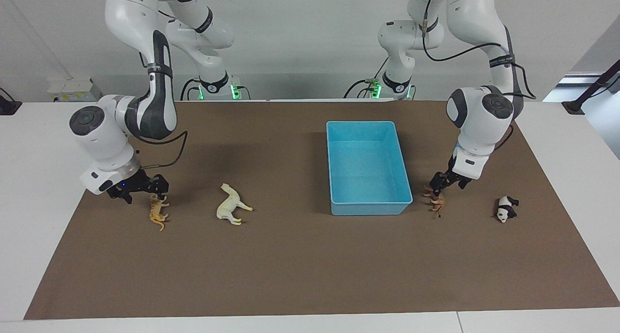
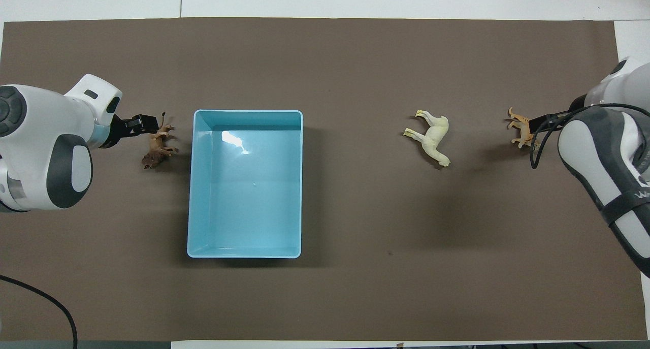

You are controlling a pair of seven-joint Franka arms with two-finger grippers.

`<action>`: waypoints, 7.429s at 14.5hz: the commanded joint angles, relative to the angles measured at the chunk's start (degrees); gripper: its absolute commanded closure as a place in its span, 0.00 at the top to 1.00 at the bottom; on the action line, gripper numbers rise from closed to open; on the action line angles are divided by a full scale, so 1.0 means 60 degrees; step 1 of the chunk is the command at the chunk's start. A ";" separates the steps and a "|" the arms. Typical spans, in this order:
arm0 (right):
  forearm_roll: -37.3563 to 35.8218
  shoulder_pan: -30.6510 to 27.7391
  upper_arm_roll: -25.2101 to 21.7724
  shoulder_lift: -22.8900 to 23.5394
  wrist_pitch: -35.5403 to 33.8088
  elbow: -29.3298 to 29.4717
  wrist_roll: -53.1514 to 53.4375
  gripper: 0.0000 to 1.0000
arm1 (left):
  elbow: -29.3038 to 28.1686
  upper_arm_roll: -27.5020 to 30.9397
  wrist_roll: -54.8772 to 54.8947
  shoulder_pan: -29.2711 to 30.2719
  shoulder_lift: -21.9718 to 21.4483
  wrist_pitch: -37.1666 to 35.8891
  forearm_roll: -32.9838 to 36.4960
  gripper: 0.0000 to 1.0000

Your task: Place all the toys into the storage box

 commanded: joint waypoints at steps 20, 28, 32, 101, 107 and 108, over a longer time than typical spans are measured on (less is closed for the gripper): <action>0.0111 -0.0058 0.0086 0.0347 0.0911 -0.0513 -0.0151 0.00 | 0.3884 -0.0444 -0.2365 -0.1479 -0.0226 -0.5108 0.0485 0.00; 0.0097 0.0089 0.0217 -0.0972 -0.3346 0.2281 0.0214 0.00 | 0.3388 -0.0797 -0.5228 -0.3107 -0.0740 -0.5258 0.0382 1.00; 0.0068 0.0437 0.0846 -0.1133 -0.5677 0.4128 0.1614 0.00 | 0.3417 -0.0725 -0.4661 -0.2802 -0.0740 -0.5200 0.0382 1.00; -0.0284 0.3897 0.0890 0.0040 -0.4726 0.4686 0.9048 0.00 | 0.1645 -0.0827 -0.4289 -0.2404 -0.1561 -0.4174 0.0382 1.00; -0.0328 0.4496 0.0965 0.0097 -0.5256 0.5432 0.9733 0.00 | 0.2273 -0.0724 -0.2421 -0.1265 -0.1517 -0.4276 0.0382 1.00; -0.0342 0.4744 0.0965 0.0126 -0.5242 0.5493 1.0143 0.00 | 0.2449 -0.0724 -0.1748 -0.0827 -0.1531 -0.4349 0.0382 1.00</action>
